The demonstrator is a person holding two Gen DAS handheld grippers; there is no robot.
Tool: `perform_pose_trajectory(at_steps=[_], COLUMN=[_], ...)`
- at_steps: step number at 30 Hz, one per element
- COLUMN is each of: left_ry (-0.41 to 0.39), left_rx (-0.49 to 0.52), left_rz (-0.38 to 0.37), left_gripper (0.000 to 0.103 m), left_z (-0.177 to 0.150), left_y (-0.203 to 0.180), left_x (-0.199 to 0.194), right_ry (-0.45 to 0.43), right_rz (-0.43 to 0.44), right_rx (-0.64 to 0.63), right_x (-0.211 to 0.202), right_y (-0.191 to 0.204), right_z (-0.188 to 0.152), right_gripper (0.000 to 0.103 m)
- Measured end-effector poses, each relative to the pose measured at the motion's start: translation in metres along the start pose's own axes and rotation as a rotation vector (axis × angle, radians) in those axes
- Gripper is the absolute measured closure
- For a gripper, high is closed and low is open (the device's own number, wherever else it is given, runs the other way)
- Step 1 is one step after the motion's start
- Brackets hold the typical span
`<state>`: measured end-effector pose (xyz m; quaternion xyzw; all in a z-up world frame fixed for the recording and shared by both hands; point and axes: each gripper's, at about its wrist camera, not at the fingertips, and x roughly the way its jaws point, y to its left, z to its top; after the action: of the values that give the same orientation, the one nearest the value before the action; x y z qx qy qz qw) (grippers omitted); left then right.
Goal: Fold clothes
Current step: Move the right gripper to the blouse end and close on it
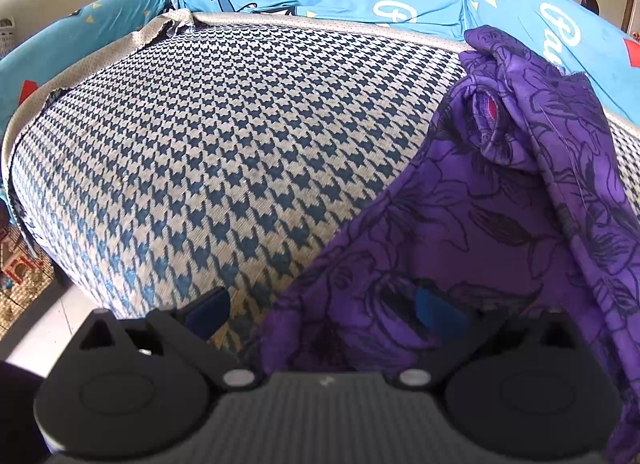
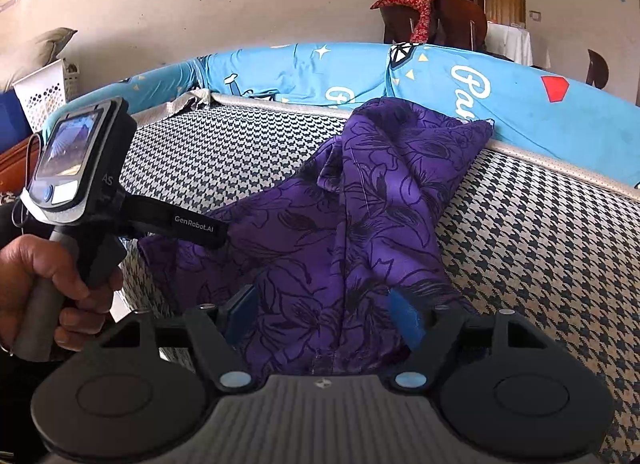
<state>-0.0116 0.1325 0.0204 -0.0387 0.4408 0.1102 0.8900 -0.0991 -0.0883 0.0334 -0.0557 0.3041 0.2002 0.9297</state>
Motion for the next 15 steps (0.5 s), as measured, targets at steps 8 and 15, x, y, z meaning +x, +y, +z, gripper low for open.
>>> perform_pose_trajectory(at_steps=[8, 15], left_ry=[-0.009, -0.034], left_rx=[0.023, 0.023], left_rz=[0.029, 0.017], left_gripper=[0.0, 0.0], left_z=[-0.008, -0.009], left_y=[0.002, 0.002], left_x=[-0.004, -0.007], right_ry=[0.093, 0.122], right_rz=[-0.063, -0.107], right_rx=[-0.102, -0.084], right_x=[0.019, 0.031], right_y=[0.014, 0.008], right_z=[-0.014, -0.019], right_gripper=[0.049, 0.064])
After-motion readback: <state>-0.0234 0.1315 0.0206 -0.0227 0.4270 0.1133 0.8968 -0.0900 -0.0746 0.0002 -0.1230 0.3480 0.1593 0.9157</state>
